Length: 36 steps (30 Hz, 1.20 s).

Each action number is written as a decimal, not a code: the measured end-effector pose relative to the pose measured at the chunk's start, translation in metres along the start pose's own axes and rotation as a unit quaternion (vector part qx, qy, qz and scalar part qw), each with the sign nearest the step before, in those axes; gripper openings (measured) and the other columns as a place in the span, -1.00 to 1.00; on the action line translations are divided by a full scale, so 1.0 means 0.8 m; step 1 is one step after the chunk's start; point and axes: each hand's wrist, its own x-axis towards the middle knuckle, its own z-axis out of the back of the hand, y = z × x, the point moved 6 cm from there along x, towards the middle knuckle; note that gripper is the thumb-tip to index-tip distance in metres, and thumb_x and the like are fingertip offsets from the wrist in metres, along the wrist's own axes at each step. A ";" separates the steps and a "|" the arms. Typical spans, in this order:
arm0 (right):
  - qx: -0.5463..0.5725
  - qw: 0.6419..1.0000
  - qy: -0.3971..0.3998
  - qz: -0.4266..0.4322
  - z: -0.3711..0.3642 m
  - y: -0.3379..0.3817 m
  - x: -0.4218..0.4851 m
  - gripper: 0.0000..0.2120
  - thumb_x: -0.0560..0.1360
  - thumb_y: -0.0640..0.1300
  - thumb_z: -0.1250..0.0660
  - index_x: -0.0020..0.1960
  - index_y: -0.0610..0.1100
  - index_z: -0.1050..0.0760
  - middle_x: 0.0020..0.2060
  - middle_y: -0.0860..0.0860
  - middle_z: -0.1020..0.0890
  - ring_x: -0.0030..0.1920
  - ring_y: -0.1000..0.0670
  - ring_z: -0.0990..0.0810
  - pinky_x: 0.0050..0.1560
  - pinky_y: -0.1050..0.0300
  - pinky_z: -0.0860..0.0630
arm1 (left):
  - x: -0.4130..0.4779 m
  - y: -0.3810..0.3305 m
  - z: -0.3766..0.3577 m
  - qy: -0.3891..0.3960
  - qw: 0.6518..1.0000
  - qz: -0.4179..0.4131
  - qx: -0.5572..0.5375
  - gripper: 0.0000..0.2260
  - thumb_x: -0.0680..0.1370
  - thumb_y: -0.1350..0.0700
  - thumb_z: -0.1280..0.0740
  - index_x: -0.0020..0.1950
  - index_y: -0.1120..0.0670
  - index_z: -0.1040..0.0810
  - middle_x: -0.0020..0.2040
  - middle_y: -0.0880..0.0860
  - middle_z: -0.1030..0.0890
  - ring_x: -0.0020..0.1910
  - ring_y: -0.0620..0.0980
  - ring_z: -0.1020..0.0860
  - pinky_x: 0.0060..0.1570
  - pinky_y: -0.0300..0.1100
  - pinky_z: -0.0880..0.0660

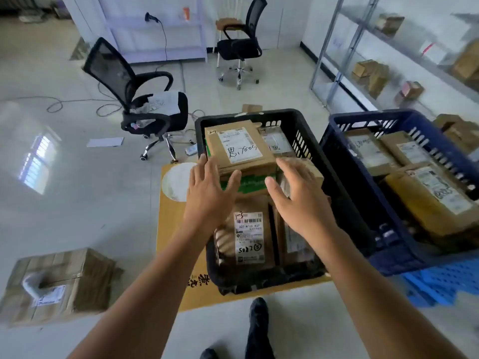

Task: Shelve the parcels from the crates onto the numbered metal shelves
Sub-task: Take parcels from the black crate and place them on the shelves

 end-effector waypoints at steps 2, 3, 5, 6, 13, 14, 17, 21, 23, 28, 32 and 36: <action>0.014 1.000 0.014 0.014 0.003 -0.008 0.032 -0.34 0.66 0.27 -0.06 0.65 -0.05 -0.24 0.60 -0.05 -0.34 0.65 -0.07 -0.16 0.61 -0.14 -0.22 | 0.022 0.002 -0.007 -0.018 0.997 0.040 -0.066 -0.32 0.62 -0.29 -0.19 0.63 0.03 -0.16 0.63 0.07 -0.18 0.60 0.04 -0.14 0.59 0.05 -0.16; 0.008 0.999 0.018 0.024 0.002 -0.011 0.047 -0.33 0.65 0.28 -0.06 0.65 -0.07 -0.24 0.59 -0.06 -0.35 0.64 -0.08 -0.17 0.61 -0.15 -0.23 | 0.030 0.005 -0.012 -0.024 0.994 0.060 -0.089 -0.32 0.62 -0.29 -0.21 0.62 0.03 -0.16 0.61 0.05 -0.21 0.56 0.00 -0.21 0.55 -0.01 -0.22; 0.003 0.998 0.040 0.046 -0.002 -0.016 0.072 -0.31 0.64 0.28 -0.06 0.64 -0.09 -0.24 0.57 -0.07 -0.38 0.63 -0.09 -0.22 0.60 -0.15 -0.26 | 0.039 0.008 -0.021 -0.021 0.987 0.096 -0.124 -0.27 0.60 -0.30 -0.26 0.64 0.03 -0.12 0.58 0.03 -0.26 0.46 -0.13 -0.28 0.45 -0.15 -0.27; 0.011 0.997 0.048 0.053 -0.005 -0.016 0.081 -0.30 0.64 0.29 -0.06 0.65 -0.09 -0.24 0.56 -0.07 -0.38 0.62 -0.09 -0.25 0.58 -0.16 -0.29 | 0.041 0.009 -0.025 -0.020 0.984 0.115 -0.136 -0.25 0.60 -0.29 -0.28 0.65 0.04 -0.11 0.58 0.04 -0.28 0.45 -0.15 -0.30 0.46 -0.15 -0.28; -0.034 0.989 0.131 0.055 -0.033 -0.030 0.118 -0.22 0.62 0.36 -0.03 0.66 -0.12 -0.15 0.54 -0.07 -0.40 0.57 -0.11 -0.30 0.54 -0.15 -0.34 | 0.044 0.019 -0.040 -0.025 0.959 0.164 -0.228 -0.23 0.58 -0.22 -0.38 0.65 0.02 -0.13 0.53 0.04 -0.39 0.47 -0.01 -0.42 0.44 0.10 -0.43; -0.046 0.988 0.137 0.047 -0.037 -0.032 0.119 -0.22 0.62 0.38 -0.04 0.65 -0.12 -0.17 0.52 -0.07 -0.43 0.54 -0.11 -0.34 0.54 -0.15 -0.34 | 0.043 0.018 -0.042 -0.021 0.956 0.165 -0.240 -0.22 0.56 -0.23 -0.38 0.65 0.00 -0.13 0.53 0.03 -0.41 0.47 -0.01 -0.43 0.42 0.10 -0.44; -0.034 0.987 0.156 0.019 -0.041 -0.037 0.125 -0.31 0.58 0.45 -0.05 0.45 -0.05 -0.37 0.27 0.02 -0.63 0.25 -0.05 -0.56 0.48 -0.19 -0.42 | 0.040 0.016 -0.047 0.007 0.939 0.180 -0.294 -0.16 0.43 -0.33 -0.39 0.63 -0.15 -0.15 0.49 -0.05 -0.46 0.39 -0.07 -0.51 0.35 0.04 -0.53; 0.007 0.986 0.167 0.002 -0.040 -0.032 0.123 -0.39 0.54 0.47 -0.08 0.26 0.01 -0.48 0.02 0.13 -0.69 0.10 0.00 -0.61 0.61 -0.14 -0.21 | 0.039 0.016 -0.053 0.041 0.909 0.197 -0.365 -0.55 0.46 -0.19 -0.43 0.21 -0.56 -0.32 0.19 -0.24 -0.65 0.15 -0.19 -0.65 0.18 -0.06 -0.62; 0.030 0.989 0.147 0.003 -0.033 -0.024 0.120 -0.43 0.53 0.42 -0.15 0.22 -0.01 -0.50 0.00 0.14 -0.67 0.05 0.06 -0.52 0.49 -0.10 -0.38 | 0.041 0.012 -0.047 0.034 0.905 0.184 -0.383 -0.55 0.49 -0.12 -0.43 0.10 -0.63 -0.30 0.12 -0.31 -0.66 0.09 -0.21 -0.67 0.12 -0.08 -0.62; 0.117 0.990 0.078 0.015 -0.005 0.000 0.106 -0.59 0.58 0.27 -0.32 0.30 0.04 -0.49 0.13 0.23 -0.64 0.11 0.30 -0.56 -0.02 0.48 -0.47 | 0.040 -0.008 -0.016 0.014 0.892 0.125 -0.434 -0.34 0.41 -0.16 -0.46 0.45 -0.41 -0.28 0.19 -0.29 -0.64 0.19 -0.18 -0.64 0.27 0.02 -0.54; 0.190 0.981 0.029 0.010 0.014 0.014 0.086 -0.49 0.57 0.19 -0.39 0.44 0.06 -0.39 0.24 0.20 -0.63 0.25 0.19 -0.59 0.27 0.10 -0.58 | 0.042 -0.019 0.008 0.032 0.897 0.069 -0.436 -0.29 0.48 -0.10 -0.48 0.51 -0.39 -0.19 0.22 -0.34 -0.61 0.19 -0.24 -0.63 0.25 -0.03 -0.55; 0.240 0.970 -0.025 -0.014 0.026 0.025 0.059 -0.29 0.54 0.07 -0.47 0.59 0.01 -0.24 0.35 0.10 -0.57 0.32 0.11 -0.58 0.31 -0.02 -0.59 | 0.038 -0.034 0.025 0.056 0.895 0.010 -0.443 -0.34 0.58 0.02 -0.47 0.49 -0.39 -0.16 0.28 -0.27 -0.61 0.24 -0.19 -0.62 0.18 -0.15 -0.62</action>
